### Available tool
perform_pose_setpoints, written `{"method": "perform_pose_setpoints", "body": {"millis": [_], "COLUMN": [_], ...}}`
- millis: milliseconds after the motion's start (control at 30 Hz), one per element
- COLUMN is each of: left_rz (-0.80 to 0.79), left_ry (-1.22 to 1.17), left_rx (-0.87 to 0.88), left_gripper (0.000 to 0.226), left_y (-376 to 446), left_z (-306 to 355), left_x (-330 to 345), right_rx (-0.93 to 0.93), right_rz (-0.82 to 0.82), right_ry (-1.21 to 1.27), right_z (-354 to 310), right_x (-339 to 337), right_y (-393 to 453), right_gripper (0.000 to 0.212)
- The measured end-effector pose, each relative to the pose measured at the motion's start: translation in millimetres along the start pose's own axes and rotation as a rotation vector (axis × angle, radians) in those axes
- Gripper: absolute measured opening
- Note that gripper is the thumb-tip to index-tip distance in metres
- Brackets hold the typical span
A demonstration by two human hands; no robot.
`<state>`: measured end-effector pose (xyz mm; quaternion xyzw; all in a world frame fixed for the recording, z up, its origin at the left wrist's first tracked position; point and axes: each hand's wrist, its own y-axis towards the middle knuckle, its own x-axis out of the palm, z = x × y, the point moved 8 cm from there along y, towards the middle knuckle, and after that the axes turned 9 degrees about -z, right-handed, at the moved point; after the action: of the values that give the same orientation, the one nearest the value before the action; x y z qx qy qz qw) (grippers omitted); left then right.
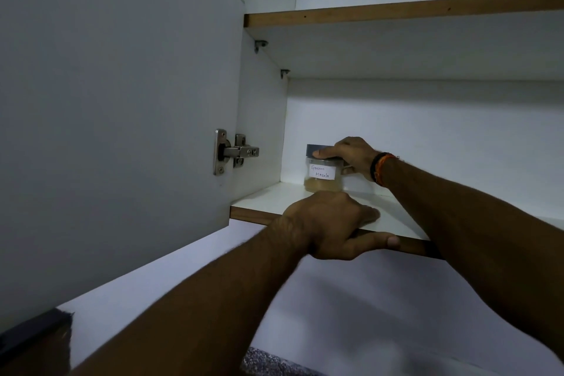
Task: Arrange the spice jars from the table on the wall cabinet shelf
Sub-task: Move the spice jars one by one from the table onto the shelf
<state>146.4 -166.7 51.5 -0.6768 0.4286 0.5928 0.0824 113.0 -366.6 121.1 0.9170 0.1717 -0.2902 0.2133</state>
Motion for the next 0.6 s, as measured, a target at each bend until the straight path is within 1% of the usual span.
{"method": "perform_pose_setpoints", "body": {"millis": [233,300,367,467,600], "left_rz": [0.031,0.024,0.017,0.047,0.08], "left_ry": [0.013,0.04,0.062,0.044,0.046], "left_rx": [0.012,0.004,-0.012,-0.007,0.001], "left_gripper": [0.059,0.066,0.075,0.062,0.057], "left_y": [-2.0,-2.5,-3.1,-3.7,-4.7], "left_z": [2.2,2.7,3.2,2.5,1.9], "left_x": [-5.2,-5.1,-5.4,-6.8,-7.1], "right_rx": [0.01,0.004,-0.001,-0.002,-0.001], "right_rz": [-0.015,-0.014,-0.012,-0.005,0.014], "right_ry": [-0.048,-0.048,-0.044,-0.023,0.01], "right_z": [-8.7,-9.4,-9.7,-9.0,-6.0], "right_x": [11.7,13.2,14.4,15.3,14.0], "right_y": [18.7,20.8,21.1,18.8,16.3], "right_gripper": [0.039,0.041,0.049,0.058,0.059]}}
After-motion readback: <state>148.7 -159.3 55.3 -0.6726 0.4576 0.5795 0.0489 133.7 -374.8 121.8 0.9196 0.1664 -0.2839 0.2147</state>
